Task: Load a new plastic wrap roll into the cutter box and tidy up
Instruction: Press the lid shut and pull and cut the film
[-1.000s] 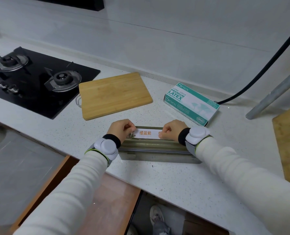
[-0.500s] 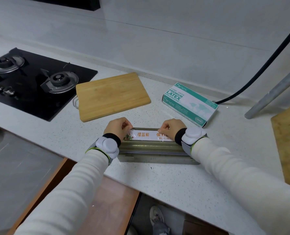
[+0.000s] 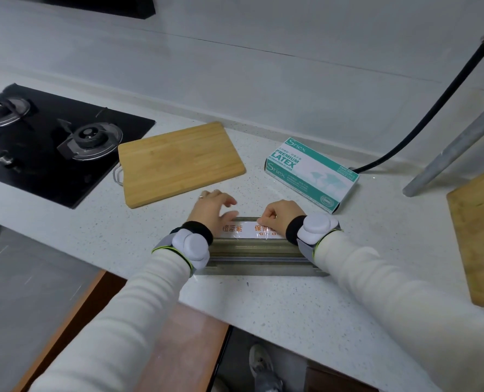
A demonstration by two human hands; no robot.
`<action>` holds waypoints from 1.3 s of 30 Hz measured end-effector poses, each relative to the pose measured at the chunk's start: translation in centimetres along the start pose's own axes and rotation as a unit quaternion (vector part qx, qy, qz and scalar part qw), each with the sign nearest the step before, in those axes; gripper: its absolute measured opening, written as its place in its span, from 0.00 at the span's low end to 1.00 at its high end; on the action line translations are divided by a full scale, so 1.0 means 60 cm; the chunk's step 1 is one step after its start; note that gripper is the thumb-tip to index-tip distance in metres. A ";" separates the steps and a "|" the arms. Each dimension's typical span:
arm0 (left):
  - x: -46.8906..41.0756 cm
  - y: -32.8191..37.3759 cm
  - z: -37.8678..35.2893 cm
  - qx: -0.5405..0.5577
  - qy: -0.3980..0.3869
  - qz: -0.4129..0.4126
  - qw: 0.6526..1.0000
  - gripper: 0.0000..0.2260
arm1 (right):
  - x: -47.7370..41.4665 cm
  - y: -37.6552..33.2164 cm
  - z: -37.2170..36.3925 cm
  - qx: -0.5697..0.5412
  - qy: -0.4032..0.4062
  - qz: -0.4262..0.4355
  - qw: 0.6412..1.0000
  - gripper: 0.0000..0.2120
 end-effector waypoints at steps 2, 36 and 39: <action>0.000 0.038 -0.028 -0.046 -0.059 -0.038 0.996 0.14 | 0.001 -0.001 0.000 0.001 -0.002 0.002 1.000 0.12; -0.005 0.076 -0.050 -0.031 -0.119 0.001 0.992 0.07 | 0.035 0.128 0.062 0.028 -0.125 -0.025 0.991 0.11; -0.004 0.075 -0.050 -0.029 -0.120 0.003 0.992 0.07 | 0.039 0.138 0.072 0.025 -0.112 -0.033 0.993 0.13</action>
Point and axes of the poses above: each hand's wrist, its own x-axis away from the middle knuckle, its own z-axis out of the back of the hand, y = z × x, the point moved 6 cm from there along -x, towards the middle knuckle, and after that the axes turned 11 degrees about z, right-handed, at the moved point
